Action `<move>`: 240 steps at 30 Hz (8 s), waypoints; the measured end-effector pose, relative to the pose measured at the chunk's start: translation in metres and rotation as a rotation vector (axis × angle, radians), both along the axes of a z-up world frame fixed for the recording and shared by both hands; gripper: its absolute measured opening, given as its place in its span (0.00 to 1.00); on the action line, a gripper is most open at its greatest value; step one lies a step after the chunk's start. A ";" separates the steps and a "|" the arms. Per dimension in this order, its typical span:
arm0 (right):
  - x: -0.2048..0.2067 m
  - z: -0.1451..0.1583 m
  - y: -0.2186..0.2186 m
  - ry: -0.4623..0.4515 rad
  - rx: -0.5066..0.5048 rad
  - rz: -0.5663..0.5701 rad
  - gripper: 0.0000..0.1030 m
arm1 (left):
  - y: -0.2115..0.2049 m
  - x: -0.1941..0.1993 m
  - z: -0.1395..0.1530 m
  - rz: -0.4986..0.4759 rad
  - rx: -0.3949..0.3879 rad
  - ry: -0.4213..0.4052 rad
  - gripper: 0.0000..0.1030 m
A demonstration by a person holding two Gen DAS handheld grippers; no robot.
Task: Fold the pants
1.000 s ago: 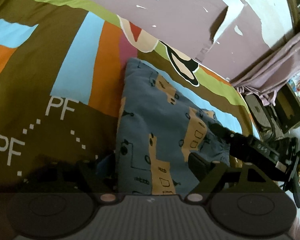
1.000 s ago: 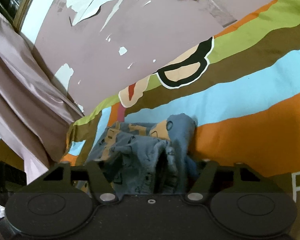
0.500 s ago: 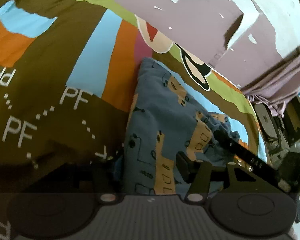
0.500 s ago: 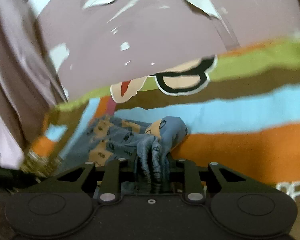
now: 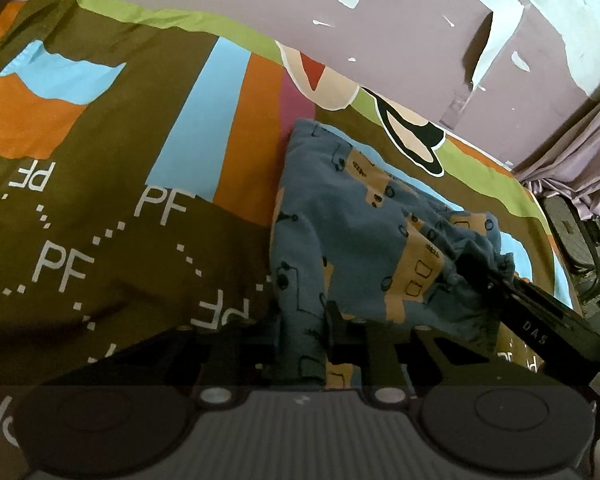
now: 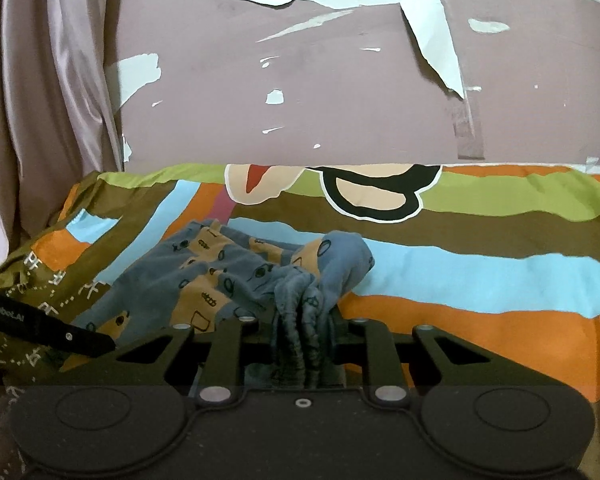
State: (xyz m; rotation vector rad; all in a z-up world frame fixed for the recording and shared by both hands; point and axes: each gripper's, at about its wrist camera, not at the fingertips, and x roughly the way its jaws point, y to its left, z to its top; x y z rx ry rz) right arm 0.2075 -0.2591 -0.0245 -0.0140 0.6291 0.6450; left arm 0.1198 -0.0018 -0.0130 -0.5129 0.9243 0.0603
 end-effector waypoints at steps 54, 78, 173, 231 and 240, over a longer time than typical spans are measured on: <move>-0.056 0.018 0.025 -0.536 -0.308 0.081 0.20 | -0.029 -0.006 0.036 -0.105 0.168 -0.141 0.16; 0.016 0.030 -0.018 -0.678 -0.284 -0.142 0.20 | -0.105 0.113 0.074 -0.214 0.300 -0.294 0.16; -0.076 0.045 -0.049 -0.315 -0.129 -0.410 0.99 | -0.082 0.003 0.041 -0.179 0.403 -0.334 1.00; -0.117 0.011 -0.046 -0.157 -0.048 -0.458 0.99 | -0.070 -0.037 0.016 -0.214 0.386 -0.329 1.00; -0.117 0.011 -0.047 -0.169 -0.053 -0.480 0.99 | -0.065 -0.041 0.016 -0.191 0.380 -0.332 1.00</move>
